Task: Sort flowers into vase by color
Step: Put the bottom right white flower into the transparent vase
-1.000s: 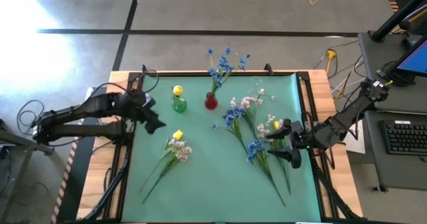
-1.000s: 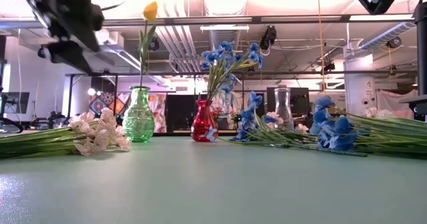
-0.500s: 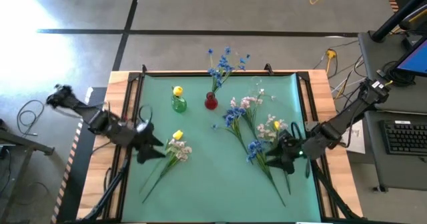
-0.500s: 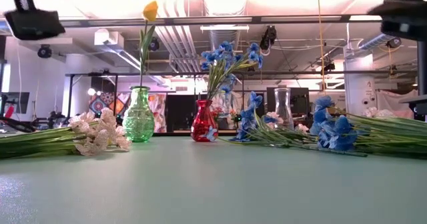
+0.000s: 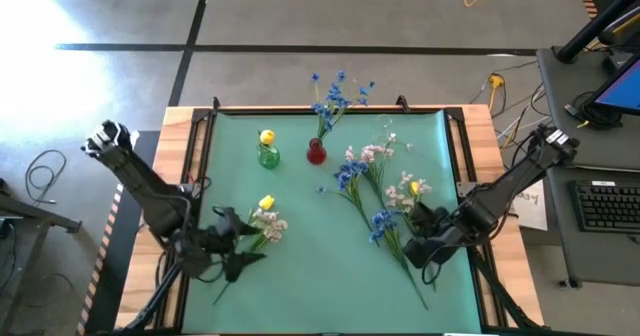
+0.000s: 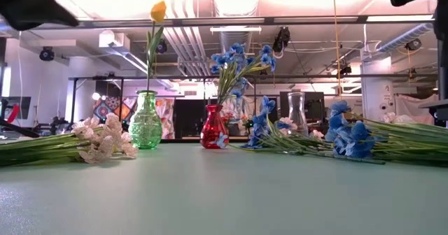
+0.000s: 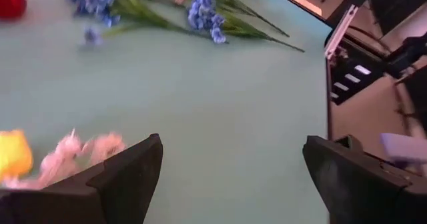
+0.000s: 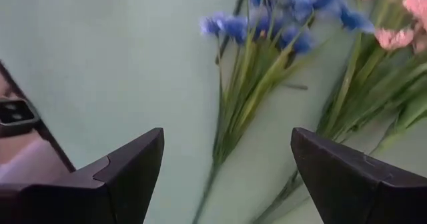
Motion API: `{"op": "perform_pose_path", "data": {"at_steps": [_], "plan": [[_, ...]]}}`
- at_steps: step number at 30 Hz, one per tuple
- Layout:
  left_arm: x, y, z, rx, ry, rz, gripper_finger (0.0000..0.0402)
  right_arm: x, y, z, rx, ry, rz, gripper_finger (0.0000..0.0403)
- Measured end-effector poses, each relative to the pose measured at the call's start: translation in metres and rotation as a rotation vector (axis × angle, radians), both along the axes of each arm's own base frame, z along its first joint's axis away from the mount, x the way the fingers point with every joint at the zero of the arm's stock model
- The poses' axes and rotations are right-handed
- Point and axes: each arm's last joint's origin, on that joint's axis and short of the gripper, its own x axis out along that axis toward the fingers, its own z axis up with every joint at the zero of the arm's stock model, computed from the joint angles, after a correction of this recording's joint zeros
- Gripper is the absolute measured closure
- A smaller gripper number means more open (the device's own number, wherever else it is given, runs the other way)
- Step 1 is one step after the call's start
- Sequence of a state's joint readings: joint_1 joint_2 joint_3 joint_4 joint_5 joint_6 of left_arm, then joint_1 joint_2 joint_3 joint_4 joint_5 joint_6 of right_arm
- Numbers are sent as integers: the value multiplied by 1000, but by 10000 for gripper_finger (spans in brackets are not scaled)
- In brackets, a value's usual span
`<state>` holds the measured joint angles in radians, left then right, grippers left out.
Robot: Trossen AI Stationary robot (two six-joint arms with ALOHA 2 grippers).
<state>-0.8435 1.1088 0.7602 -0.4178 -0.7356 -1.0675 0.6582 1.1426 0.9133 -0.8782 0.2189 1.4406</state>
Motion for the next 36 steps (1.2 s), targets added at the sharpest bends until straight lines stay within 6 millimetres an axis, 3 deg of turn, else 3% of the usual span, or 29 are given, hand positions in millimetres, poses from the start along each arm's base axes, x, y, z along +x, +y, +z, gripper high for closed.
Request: {"op": "perform_pose_path", "data": {"at_steps": [6, 11, 18, 25, 36], "plan": [[42, -18, 3, 179, -4, -26, 55, 3, 3, -6, -7, 45, -1, 83], [81, -30, 3, 319, 40, -50, 55, -4, -7, -9, -53, 137, -83, 85], [126, -34, -15, 431, 122, -26, 56, -16, -21, -16, -141, 273, -182, 110], [144, -16, -35, 443, 188, 49, 74, -20, -25, -35, -153, 293, -196, 128], [150, 1, -31, 495, 199, 60, 101, -15, -31, -64, -140, 286, -223, 116]]}}
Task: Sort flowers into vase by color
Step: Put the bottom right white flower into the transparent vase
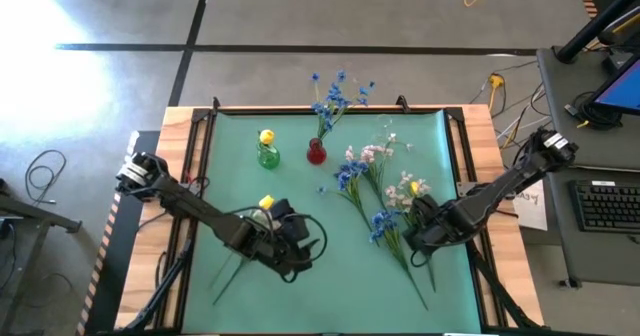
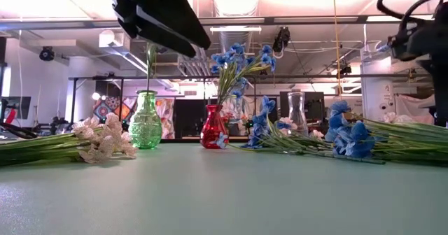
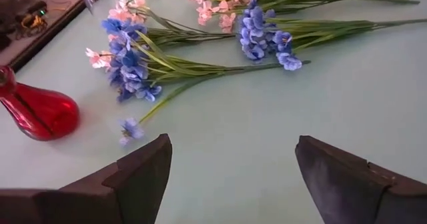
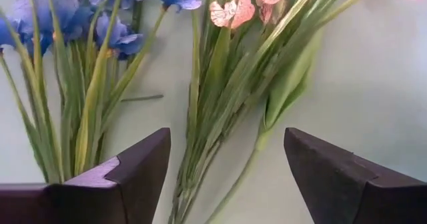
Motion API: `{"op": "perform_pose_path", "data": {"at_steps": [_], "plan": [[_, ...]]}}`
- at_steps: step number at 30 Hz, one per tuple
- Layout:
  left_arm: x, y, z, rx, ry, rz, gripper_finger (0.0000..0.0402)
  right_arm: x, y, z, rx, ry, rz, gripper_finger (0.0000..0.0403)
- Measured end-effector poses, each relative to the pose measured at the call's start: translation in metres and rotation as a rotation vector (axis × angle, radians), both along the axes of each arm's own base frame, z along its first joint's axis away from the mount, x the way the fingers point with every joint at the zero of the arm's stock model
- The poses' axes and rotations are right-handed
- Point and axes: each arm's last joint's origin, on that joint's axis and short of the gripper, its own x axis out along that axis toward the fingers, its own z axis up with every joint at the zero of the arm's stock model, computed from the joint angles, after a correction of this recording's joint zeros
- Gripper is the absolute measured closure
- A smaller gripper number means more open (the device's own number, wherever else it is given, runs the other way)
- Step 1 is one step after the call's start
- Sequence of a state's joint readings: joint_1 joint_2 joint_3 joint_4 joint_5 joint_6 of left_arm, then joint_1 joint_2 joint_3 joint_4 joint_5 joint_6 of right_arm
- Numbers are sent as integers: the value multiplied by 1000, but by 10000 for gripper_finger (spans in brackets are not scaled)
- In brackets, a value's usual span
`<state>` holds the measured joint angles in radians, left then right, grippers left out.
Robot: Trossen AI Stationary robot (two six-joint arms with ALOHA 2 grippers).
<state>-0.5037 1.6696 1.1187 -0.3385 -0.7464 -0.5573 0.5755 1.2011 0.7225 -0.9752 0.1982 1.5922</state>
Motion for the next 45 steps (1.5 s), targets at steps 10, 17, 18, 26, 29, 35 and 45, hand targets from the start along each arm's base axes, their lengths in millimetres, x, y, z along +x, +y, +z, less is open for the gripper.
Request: {"op": "perform_pose_path", "data": {"at_steps": [10, 17, 18, 26, 29, 35, 45], "plan": [[-1, 14, 9, 47, 23, 7, 103, 3, -1, -21, 47, -3, 4, 104], [1, 30, 6, 69, 69, 54, 103, 4, 0, -21, 48, -7, 3, 109], [1, 32, 6, 71, 76, 59, 103, 5, 0, -20, 51, -13, 3, 110], [4, 41, 6, 82, 85, 77, 103, 12, 4, -25, 47, -1, 21, 115], [4, 42, 6, 87, 91, 79, 103, 14, 4, -32, 25, 35, 11, 125], [4, 43, 5, 90, 96, 80, 103, 16, 5, -42, -7, 88, 19, 152], [5, 43, 5, 95, 93, 85, 103, 19, 4, -44, -8, 89, 28, 264]]}}
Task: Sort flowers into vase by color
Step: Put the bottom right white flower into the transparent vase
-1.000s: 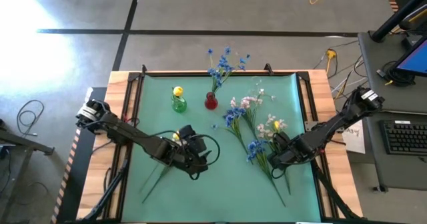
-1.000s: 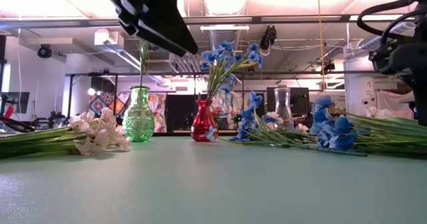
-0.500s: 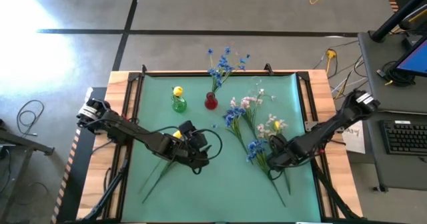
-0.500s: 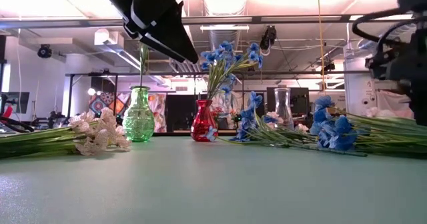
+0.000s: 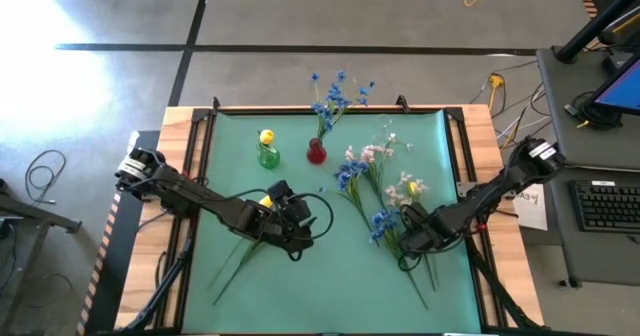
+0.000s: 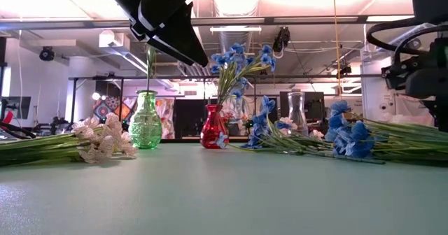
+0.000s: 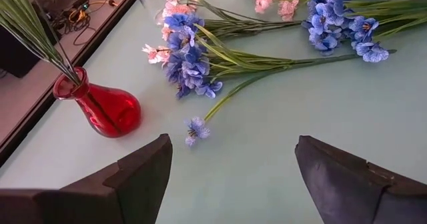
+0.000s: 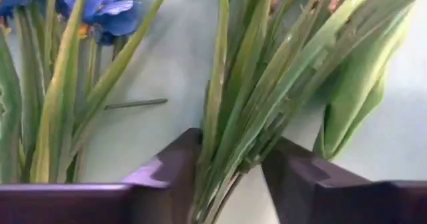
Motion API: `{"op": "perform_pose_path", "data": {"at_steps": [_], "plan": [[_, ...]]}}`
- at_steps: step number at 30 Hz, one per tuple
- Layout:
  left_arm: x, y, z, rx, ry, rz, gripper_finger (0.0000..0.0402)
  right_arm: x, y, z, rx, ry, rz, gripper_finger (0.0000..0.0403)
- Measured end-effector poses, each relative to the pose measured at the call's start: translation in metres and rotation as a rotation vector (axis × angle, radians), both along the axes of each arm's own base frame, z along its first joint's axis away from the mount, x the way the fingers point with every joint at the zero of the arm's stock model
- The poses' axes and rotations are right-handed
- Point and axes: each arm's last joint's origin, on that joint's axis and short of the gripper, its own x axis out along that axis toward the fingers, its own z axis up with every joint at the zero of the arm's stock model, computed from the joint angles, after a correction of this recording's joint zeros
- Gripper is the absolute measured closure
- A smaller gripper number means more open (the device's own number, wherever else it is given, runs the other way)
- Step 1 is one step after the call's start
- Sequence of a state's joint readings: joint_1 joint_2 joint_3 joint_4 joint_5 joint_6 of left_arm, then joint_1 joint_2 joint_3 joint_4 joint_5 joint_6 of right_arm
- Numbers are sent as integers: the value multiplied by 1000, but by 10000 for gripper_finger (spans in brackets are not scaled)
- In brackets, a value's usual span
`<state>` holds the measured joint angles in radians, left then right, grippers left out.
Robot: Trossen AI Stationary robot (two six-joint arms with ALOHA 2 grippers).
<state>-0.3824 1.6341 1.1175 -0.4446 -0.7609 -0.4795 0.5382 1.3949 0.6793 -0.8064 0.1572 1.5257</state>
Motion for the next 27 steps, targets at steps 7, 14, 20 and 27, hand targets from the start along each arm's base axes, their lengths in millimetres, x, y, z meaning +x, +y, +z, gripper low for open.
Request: {"op": "perform_pose_path", "data": {"at_steps": [7, 14, 20, 27], "plan": [[-1, 0, 0, 3, 7, 0, 103, -9, -6, 20, 12, -73, -7, 375], [-1, 0, -1, 4, 9, 0, 103, -19, -15, 54, 44, -278, -12, 384], [0, 0, 0, 1, 4, 2, 103, -32, -29, 84, -57, -521, -6, 385], [2, -5, 2, -21, -44, -12, 103, -38, -42, 109, -323, -804, -33, 385]]}}
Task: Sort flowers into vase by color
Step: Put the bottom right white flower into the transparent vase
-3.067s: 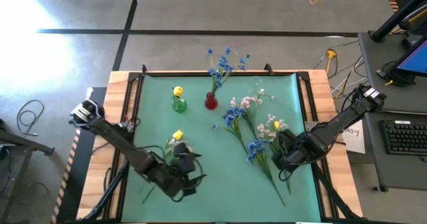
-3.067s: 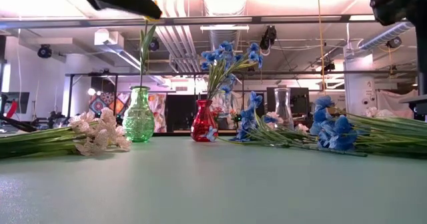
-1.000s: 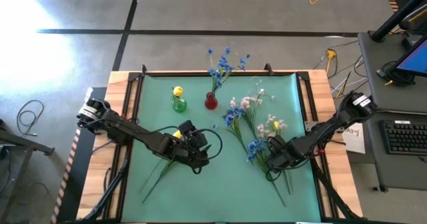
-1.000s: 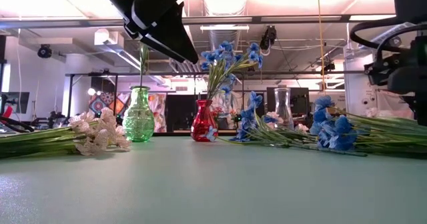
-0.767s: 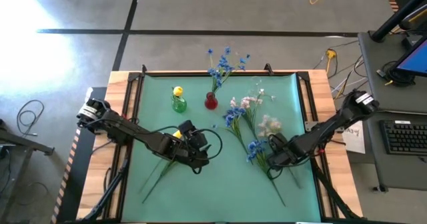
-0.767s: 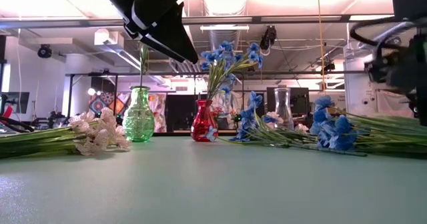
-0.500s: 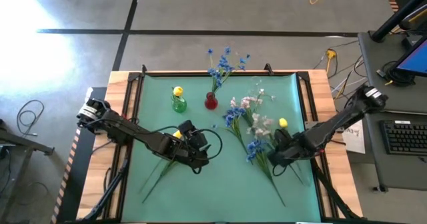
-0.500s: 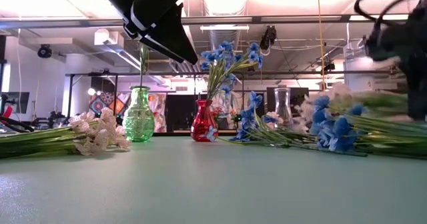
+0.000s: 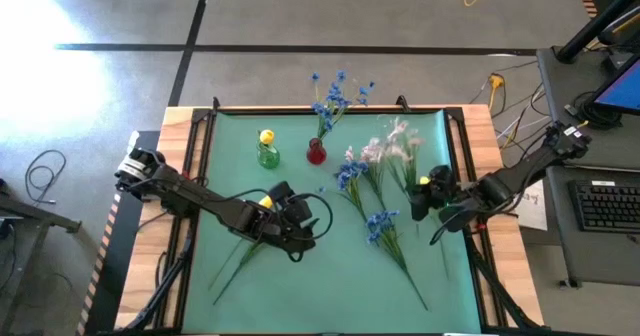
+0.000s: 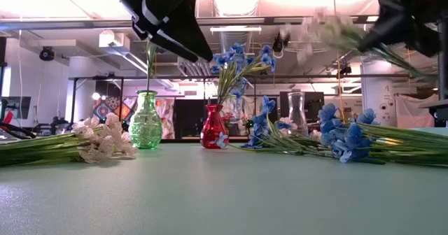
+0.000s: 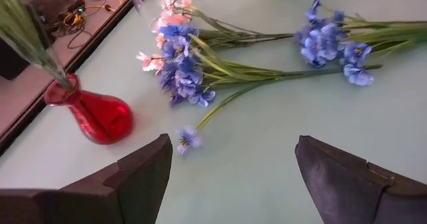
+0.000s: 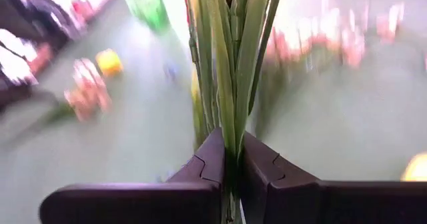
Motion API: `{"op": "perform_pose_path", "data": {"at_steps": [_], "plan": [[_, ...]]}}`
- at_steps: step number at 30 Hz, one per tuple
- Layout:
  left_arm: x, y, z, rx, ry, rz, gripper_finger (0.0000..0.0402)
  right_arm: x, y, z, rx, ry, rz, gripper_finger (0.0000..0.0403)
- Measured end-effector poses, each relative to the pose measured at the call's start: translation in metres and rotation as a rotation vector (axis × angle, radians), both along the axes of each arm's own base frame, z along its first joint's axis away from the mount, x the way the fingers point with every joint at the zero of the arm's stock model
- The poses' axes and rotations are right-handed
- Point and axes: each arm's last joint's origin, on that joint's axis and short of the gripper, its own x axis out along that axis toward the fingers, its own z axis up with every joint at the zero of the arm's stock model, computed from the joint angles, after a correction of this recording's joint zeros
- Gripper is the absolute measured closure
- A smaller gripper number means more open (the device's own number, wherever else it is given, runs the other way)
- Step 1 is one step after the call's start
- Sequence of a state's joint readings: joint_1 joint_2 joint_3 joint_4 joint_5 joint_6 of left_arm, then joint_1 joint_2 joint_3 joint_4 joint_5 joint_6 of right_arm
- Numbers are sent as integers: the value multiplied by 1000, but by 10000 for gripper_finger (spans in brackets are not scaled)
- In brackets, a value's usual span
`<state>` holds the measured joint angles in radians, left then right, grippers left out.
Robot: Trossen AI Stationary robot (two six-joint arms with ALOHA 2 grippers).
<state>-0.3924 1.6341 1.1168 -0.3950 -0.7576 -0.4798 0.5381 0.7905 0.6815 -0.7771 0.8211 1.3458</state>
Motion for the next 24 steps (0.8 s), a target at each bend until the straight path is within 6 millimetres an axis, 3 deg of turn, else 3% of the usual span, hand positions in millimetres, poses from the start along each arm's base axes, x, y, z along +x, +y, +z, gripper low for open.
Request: {"op": "perform_pose_path", "data": {"at_steps": [6, 13, 19, 24], "plan": [[0, -7, -1, -87, 21, -80, 103, 14, 2, 19, -243, -194, -76, 385], [-6, -7, 8, -174, 41, -143, 103, 43, 4, 39, -433, -282, -172, 385], [-20, 0, 30, -149, 44, -107, 102, 69, -17, 54, -576, -271, -175, 385], [-30, 5, 40, -129, 62, -88, 102, 81, -49, 65, -659, -322, -137, 385]]}}
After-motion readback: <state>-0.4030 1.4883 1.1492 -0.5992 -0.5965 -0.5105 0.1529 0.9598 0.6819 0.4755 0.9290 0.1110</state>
